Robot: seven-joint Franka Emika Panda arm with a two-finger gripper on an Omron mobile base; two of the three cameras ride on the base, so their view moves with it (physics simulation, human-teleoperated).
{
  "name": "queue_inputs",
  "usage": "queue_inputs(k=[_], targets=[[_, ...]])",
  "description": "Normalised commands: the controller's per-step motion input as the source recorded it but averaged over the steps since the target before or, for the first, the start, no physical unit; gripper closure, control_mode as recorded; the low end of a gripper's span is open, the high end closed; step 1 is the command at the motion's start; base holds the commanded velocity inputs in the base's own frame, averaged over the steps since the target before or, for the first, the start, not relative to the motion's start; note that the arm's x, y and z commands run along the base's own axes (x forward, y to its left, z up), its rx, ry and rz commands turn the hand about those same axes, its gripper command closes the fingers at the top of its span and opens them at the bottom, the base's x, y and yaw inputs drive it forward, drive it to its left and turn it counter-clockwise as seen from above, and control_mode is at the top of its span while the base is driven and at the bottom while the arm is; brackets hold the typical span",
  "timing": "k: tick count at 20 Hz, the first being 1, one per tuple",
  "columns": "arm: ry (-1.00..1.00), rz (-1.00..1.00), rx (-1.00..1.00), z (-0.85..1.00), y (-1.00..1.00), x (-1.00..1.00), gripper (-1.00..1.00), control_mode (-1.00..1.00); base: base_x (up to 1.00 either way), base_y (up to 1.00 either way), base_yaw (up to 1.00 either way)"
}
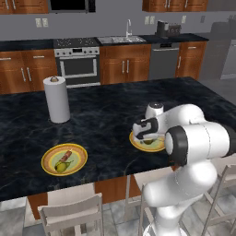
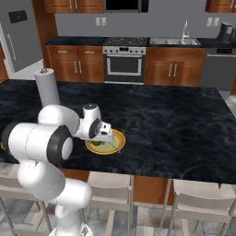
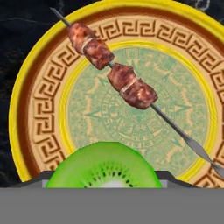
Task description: Pick up the pear and kiwi from the fridge and place one fruit on each plate on the dining counter.
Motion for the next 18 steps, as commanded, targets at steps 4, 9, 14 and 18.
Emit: queue_inputs(k=[4,9,14,18], targets=[[0.0,0.0,0.0,0.0,0.0,0.17,1.0,-1.0,0.0,0.0,0.0],[0.0,0.0,0.0,0.0,0.0,0.05,1.0,-1.0,0.0,0.0,0.0],[0.0,0.0,0.0,-0.02,0.0,0.0,1.0,-1.0,0.0,0.0,0.0],[0.0,0.0,0.0,-0.29,0.0,0.03,1.0,-1.0,0.0,0.0,0.0]])
